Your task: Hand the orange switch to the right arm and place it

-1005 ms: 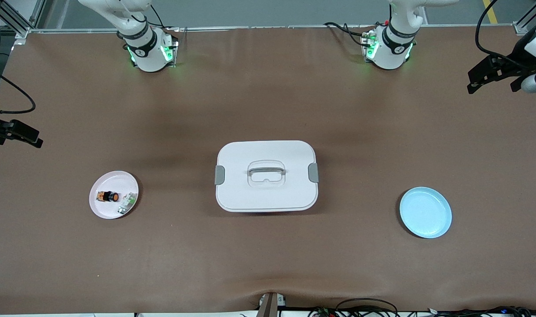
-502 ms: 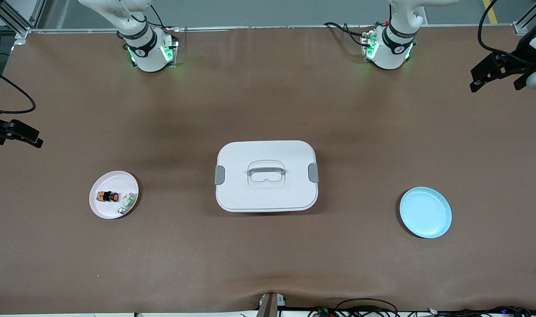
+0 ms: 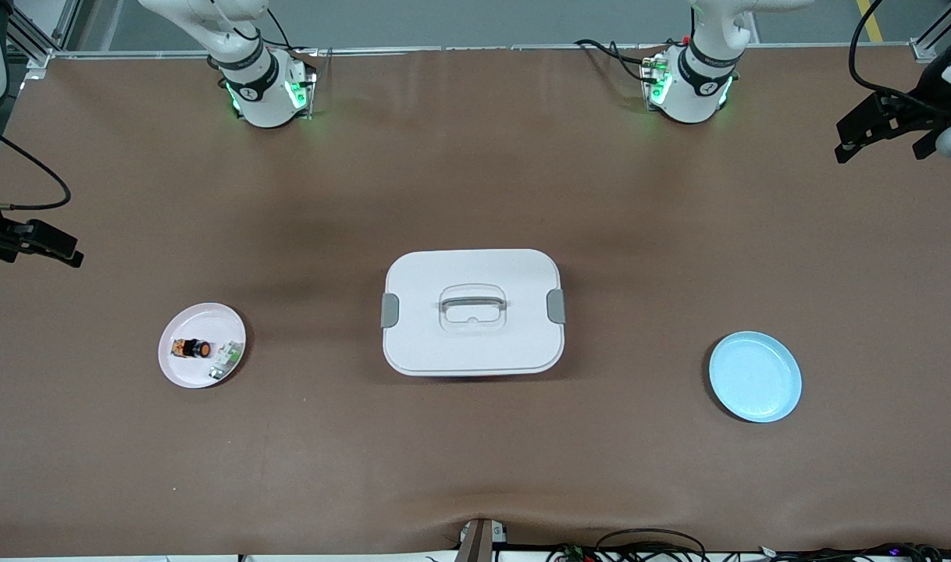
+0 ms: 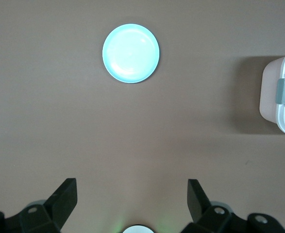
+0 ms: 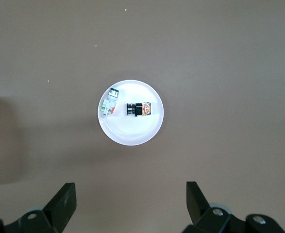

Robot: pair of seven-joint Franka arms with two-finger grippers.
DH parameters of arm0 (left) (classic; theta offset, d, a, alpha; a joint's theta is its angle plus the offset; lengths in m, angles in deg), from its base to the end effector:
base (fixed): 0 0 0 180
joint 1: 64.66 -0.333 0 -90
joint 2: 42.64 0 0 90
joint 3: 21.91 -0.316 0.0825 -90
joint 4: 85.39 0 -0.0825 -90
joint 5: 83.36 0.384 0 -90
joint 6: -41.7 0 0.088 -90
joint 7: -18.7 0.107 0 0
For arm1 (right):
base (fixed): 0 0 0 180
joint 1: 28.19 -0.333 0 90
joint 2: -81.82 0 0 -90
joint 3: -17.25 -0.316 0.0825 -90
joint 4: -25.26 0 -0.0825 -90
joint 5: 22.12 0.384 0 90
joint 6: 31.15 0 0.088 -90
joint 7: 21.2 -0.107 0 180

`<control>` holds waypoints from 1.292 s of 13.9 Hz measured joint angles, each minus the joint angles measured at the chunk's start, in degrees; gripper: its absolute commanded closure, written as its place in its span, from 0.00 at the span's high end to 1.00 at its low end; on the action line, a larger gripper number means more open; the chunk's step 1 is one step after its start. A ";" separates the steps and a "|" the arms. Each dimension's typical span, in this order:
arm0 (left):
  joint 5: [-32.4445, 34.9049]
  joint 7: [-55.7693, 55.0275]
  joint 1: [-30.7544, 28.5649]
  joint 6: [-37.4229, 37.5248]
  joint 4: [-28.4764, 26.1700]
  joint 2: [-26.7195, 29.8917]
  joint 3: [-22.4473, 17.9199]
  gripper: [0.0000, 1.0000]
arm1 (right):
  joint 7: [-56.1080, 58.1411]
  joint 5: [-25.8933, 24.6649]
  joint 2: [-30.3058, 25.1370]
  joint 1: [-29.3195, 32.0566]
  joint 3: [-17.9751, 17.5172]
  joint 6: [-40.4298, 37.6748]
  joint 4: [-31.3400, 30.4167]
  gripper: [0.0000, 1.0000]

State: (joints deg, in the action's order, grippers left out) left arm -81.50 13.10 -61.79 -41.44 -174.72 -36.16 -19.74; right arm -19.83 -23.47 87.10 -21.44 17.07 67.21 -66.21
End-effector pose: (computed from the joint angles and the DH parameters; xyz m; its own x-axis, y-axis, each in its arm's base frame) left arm 0.5039 -0.0420 0.6794 0.9999 0.0138 0.0086 0.0141 -0.9993 -0.0358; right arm 0.5891 -0.0701 0.5724 0.9958 -0.0872 0.0275 -0.0879 -0.9958 0.0238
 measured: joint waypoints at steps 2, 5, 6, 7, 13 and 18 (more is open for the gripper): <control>0.00 0.00 0.00 0.21 0.08 0.00 0.00 1.00 | 0.00 0.00 0.21 0.00 0.02 -0.01 1.01 1.00; 0.00 0.00 0.00 0.31 0.12 0.00 0.00 1.00 | 0.00 0.00 0.23 0.00 0.03 -0.30 2.24 1.00; 0.00 0.00 0.01 0.45 0.12 0.00 0.00 1.00 | 0.00 0.00 0.23 0.00 0.03 -0.70 2.69 1.00; 0.00 0.00 0.02 0.59 0.13 0.00 0.00 1.00 | 0.00 0.00 0.24 0.00 0.03 -1.62 3.12 1.00; 0.00 0.00 0.08 1.06 0.15 0.00 0.01 1.00 | 0.00 -0.01 0.24 0.14 0.41 -7.43 5.59 1.00; 0.00 0.00 0.08 1.09 0.15 0.00 0.01 1.00 | 0.00 -0.01 0.25 0.14 0.41 -7.48 5.59 1.00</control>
State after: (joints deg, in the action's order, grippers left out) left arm -81.50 13.10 -61.71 -40.35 -174.56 -36.16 -19.73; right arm -19.83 -23.48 87.35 -21.31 17.48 59.72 -60.62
